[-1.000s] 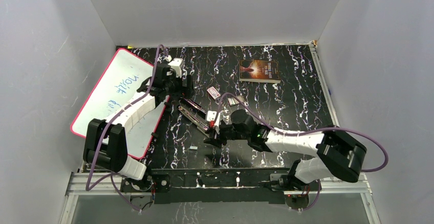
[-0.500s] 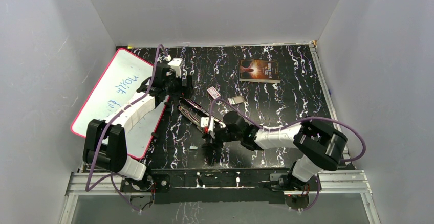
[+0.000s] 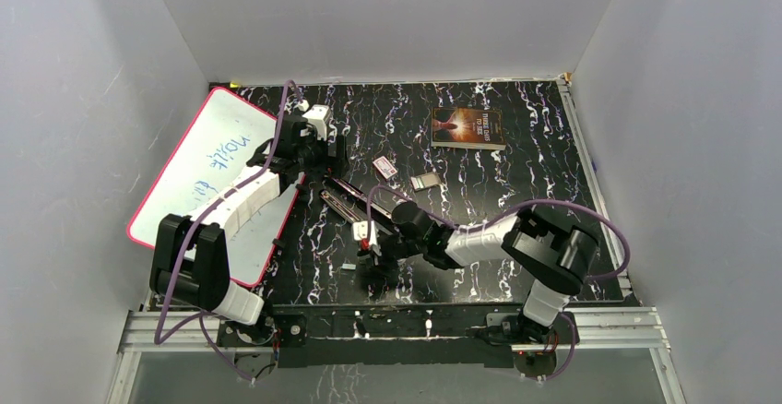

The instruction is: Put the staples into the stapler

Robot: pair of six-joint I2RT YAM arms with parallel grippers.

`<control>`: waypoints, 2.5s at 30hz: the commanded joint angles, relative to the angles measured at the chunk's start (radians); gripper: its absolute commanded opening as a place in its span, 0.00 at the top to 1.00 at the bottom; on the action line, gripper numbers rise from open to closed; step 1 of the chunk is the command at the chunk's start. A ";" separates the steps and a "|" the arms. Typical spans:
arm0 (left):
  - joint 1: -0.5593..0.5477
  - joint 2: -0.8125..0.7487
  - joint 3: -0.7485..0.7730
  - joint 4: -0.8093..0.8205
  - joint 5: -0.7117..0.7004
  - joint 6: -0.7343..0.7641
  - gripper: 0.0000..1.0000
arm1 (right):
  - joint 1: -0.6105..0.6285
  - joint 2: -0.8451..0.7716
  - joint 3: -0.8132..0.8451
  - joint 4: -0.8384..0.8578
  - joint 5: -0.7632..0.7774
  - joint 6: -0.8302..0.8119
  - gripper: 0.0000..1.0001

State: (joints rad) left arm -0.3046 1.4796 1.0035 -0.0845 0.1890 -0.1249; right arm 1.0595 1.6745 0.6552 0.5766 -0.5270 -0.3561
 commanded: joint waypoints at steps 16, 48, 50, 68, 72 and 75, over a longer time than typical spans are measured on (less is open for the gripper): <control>0.003 -0.008 0.011 -0.017 -0.017 0.021 0.08 | 0.015 0.094 0.034 0.142 0.052 0.139 0.40; 0.004 -0.008 0.012 -0.018 -0.014 0.019 0.08 | 0.082 0.149 0.050 0.064 0.201 0.139 0.47; 0.004 -0.007 0.012 -0.020 -0.015 0.021 0.08 | 0.082 0.151 0.050 0.062 0.207 0.140 0.48; 0.003 -0.007 0.012 -0.021 -0.019 0.022 0.08 | 0.082 0.142 0.058 0.020 0.193 0.116 0.67; 0.004 -0.005 0.012 -0.020 -0.018 0.022 0.08 | 0.082 0.147 0.067 -0.002 0.175 0.102 0.71; 0.004 -0.001 0.013 -0.021 -0.017 0.022 0.08 | 0.082 0.151 0.083 -0.032 0.157 0.090 0.78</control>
State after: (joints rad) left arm -0.3046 1.4818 1.0035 -0.0875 0.1741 -0.1146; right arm 1.1393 1.8019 0.7063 0.6357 -0.3466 -0.2405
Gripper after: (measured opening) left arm 0.921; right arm 0.264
